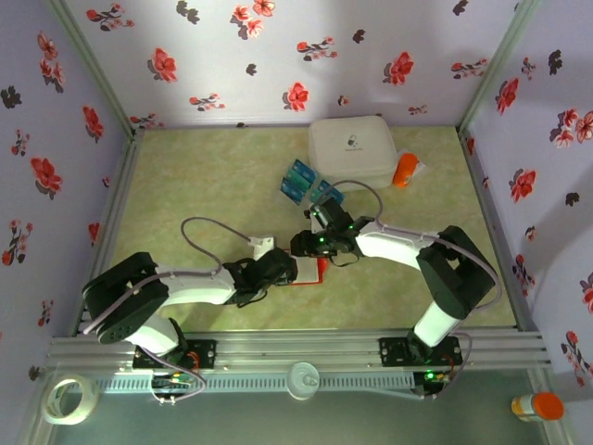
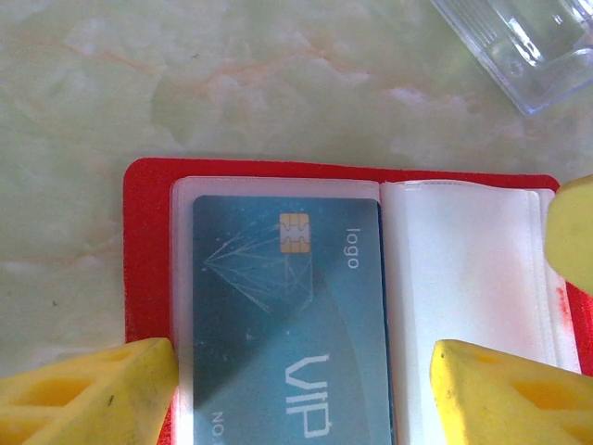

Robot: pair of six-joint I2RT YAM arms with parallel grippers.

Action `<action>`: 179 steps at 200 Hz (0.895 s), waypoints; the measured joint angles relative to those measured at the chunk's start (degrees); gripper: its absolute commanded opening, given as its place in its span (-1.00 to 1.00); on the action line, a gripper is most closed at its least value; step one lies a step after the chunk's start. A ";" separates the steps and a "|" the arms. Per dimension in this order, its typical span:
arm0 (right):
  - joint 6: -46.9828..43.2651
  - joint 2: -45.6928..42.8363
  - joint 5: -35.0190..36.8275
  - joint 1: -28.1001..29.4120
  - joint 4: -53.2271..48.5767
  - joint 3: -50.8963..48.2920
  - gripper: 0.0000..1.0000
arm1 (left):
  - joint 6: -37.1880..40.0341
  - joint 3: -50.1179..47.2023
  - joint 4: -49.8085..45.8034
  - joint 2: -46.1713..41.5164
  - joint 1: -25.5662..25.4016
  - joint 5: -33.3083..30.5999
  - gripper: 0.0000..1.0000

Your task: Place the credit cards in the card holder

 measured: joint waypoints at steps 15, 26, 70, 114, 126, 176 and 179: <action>-0.76 0.02 0.28 -0.26 -0.50 0.00 -0.44 | 0.04 0.00 0.07 0.00 0.00 0.02 0.55; -0.76 0.02 0.63 -0.48 -0.90 0.00 -0.59 | 0.07 0.00 0.24 -0.07 -0.02 0.20 0.63; -3.48 1.05 1.62 -1.31 -2.84 0.02 -0.86 | 0.66 0.57 -3.34 -2.27 -0.07 2.27 0.83; -4.74 2.16 1.70 -2.45 -4.13 0.02 -0.89 | 1.11 4.28 -10.40 -3.13 -0.37 3.61 0.84; -4.98 2.19 1.68 -2.45 -4.22 0.02 -0.91 | 1.36 5.31 -11.39 -3.13 -0.68 3.67 0.85; -5.03 2.19 0.87 -2.45 -4.24 0.02 -0.93 | 1.51 7.48 -12.79 -1.86 -1.77 3.69 0.85; -5.03 2.19 0.83 -2.45 -4.24 0.02 -0.93 | 1.51 7.54 -12.81 -1.60 -1.81 3.69 0.84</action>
